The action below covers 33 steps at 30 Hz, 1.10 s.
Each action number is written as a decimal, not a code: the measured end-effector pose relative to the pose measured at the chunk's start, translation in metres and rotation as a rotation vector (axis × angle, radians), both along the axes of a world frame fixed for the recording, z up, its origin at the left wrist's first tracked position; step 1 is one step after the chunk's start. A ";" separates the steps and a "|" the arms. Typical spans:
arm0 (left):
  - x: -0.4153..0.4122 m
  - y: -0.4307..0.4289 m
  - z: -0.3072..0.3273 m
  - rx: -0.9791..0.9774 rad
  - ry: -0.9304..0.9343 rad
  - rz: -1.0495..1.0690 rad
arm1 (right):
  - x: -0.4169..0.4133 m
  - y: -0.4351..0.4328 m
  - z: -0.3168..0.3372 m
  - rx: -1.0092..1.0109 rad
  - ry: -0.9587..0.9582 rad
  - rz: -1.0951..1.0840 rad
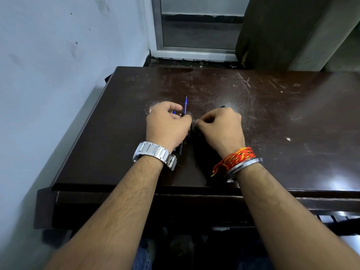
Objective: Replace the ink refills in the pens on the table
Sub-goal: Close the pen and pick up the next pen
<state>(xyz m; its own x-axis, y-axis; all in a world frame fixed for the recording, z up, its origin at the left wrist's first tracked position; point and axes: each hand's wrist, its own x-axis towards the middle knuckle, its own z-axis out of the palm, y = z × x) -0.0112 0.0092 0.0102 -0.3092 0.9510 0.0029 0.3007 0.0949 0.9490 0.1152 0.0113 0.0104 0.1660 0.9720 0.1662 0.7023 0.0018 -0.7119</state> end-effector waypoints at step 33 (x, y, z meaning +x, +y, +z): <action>0.009 -0.007 0.006 0.139 0.197 -0.121 | 0.004 0.012 0.001 0.067 0.944 -0.005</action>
<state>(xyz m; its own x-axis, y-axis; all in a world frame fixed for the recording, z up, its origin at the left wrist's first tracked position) -0.0017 0.0026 0.0157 -0.1735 0.9673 0.1852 0.4822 -0.0805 0.8723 0.1197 0.0229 0.0112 0.2648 0.9642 0.0159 -0.1642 0.0614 -0.9845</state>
